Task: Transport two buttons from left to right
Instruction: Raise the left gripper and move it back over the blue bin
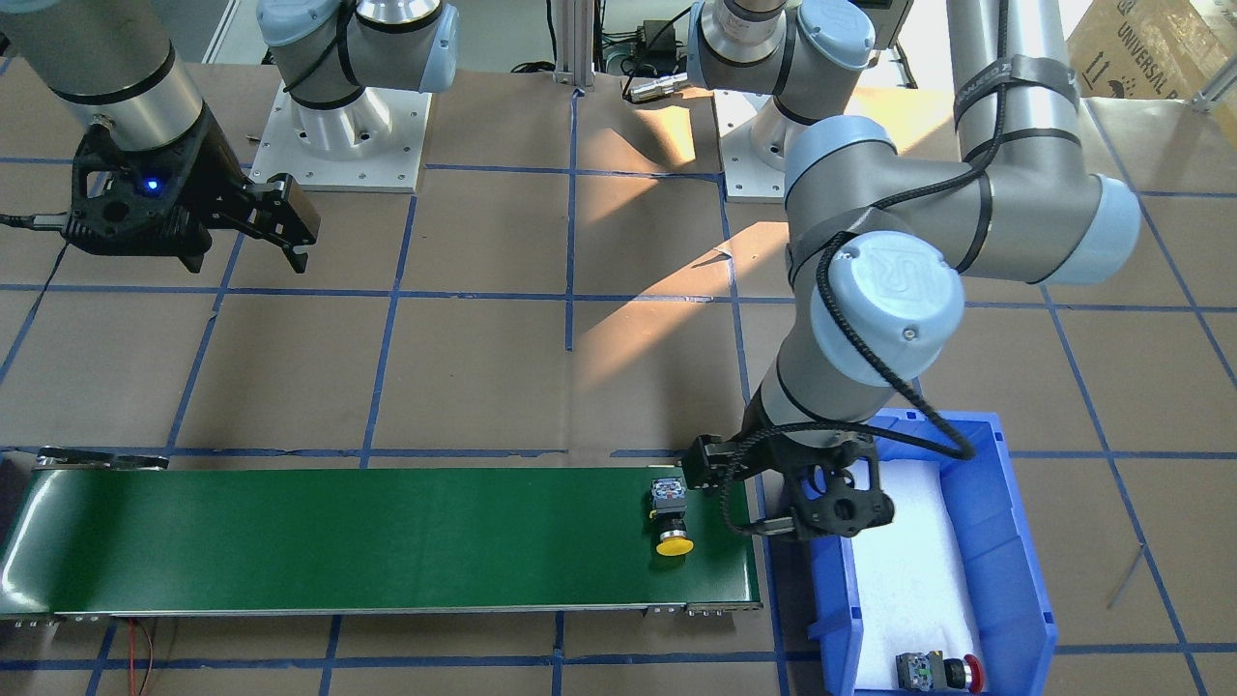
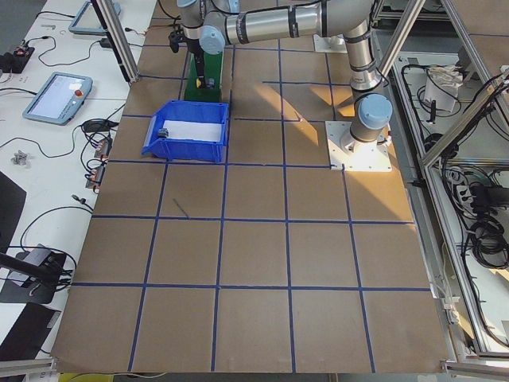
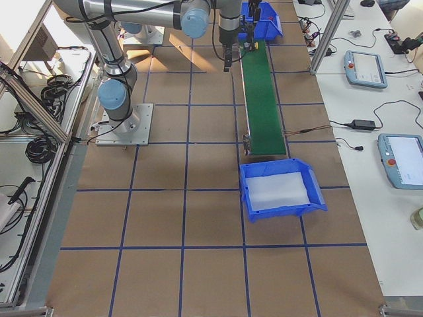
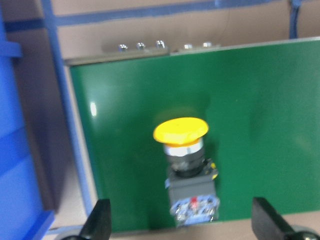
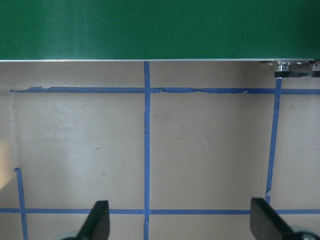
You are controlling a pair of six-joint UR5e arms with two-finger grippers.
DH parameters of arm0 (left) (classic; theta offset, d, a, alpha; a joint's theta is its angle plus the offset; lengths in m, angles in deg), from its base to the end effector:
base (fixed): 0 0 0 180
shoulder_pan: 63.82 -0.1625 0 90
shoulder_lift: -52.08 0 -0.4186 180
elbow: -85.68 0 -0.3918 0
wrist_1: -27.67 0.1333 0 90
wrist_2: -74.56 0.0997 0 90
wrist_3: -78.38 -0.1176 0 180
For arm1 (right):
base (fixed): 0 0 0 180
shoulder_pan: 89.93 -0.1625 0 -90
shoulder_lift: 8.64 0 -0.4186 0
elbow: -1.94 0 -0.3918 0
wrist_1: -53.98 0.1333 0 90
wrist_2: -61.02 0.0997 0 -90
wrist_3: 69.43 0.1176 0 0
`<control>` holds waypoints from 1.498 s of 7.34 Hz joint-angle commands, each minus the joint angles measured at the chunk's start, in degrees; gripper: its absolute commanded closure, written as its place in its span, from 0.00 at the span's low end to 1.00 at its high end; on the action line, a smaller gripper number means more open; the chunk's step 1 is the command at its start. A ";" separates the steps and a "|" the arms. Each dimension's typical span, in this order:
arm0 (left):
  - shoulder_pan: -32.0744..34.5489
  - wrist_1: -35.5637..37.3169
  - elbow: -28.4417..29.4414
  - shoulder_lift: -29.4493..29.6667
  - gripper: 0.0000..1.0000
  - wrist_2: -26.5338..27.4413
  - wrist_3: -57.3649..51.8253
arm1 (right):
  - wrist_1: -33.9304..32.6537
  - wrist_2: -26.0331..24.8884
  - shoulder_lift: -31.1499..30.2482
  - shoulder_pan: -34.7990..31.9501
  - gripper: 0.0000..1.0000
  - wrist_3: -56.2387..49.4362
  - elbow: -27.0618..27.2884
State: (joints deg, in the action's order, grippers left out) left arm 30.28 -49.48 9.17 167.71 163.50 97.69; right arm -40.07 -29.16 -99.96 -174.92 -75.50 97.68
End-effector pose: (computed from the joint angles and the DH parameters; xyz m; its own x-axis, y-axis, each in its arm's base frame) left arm -0.1827 -0.6539 0.3412 -0.9648 -0.2621 0.0216 -0.2623 0.9650 -0.0056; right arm 0.0905 -0.4897 0.4326 -0.9998 -0.0185 0.0024 -0.0185 0.9998 0.0068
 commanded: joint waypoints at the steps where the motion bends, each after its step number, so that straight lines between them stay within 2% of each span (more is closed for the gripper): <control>1: -4.70 0.76 0.74 -1.20 0.00 0.27 15.26 | 0.00 0.00 -0.09 0.00 0.00 0.01 0.06; 4: -11.13 5.07 2.76 1.69 0.03 0.80 30.84 | 0.00 0.00 0.00 0.00 0.00 0.01 0.06; 5: -12.01 6.29 2.68 3.53 0.03 5.67 35.05 | 0.00 0.00 0.00 0.00 0.00 0.01 0.06; 6: -13.41 7.00 2.77 4.50 0.03 6.94 38.58 | 0.00 0.00 0.00 0.00 0.00 0.01 0.06; 11: -14.48 14.90 3.56 9.69 0.03 6.78 65.12 | 0.00 0.00 0.09 0.00 0.00 -0.08 0.06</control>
State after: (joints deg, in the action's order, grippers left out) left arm 15.90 -37.00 12.34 176.16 170.43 156.97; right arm -40.07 -29.15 -99.90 -174.92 -75.55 97.74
